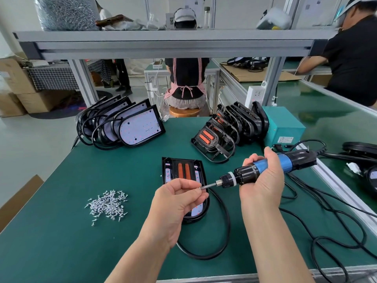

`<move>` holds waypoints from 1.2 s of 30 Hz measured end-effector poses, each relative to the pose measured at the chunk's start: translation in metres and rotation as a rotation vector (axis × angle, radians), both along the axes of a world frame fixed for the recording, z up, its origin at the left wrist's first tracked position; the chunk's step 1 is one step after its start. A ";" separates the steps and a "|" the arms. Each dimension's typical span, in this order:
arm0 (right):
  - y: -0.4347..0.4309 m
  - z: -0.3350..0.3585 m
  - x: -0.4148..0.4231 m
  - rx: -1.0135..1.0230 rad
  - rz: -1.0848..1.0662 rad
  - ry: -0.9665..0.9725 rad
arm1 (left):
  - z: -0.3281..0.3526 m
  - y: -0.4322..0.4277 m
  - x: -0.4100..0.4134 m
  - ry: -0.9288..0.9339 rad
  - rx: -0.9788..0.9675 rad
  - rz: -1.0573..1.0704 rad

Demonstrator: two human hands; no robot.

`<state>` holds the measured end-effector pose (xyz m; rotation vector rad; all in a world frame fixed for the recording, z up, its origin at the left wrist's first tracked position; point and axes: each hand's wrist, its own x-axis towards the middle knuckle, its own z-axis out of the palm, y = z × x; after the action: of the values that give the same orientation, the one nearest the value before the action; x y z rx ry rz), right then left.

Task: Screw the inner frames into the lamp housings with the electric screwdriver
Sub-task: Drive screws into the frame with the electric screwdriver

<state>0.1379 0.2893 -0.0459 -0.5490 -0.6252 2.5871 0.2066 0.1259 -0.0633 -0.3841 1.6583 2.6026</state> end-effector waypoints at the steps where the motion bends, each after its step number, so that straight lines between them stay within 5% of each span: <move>1: 0.000 0.000 0.000 0.007 -0.004 0.000 | -0.001 0.001 0.000 0.010 -0.025 0.011; 9: 0.003 -0.001 0.001 -0.013 -0.015 -0.022 | -0.005 0.010 0.005 0.066 -0.166 0.056; 14: 0.001 0.000 0.001 0.003 -0.017 -0.046 | -0.010 0.022 0.010 0.191 -0.478 0.156; 29: 0.001 -0.002 -0.006 -0.071 0.015 -0.095 | -0.016 0.021 0.001 0.353 -0.458 0.166; 34: 0.004 0.006 -0.013 -0.008 0.004 -0.023 | -0.019 0.000 -0.004 0.460 -0.833 0.313; 36: 0.004 0.007 -0.016 0.076 -0.032 0.014 | -0.023 -0.018 -0.015 0.344 -0.963 0.442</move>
<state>0.1223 0.2931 -0.0393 -0.5117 -0.7015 2.5236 0.1916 0.1078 -0.0862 -0.3451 3.2066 1.9366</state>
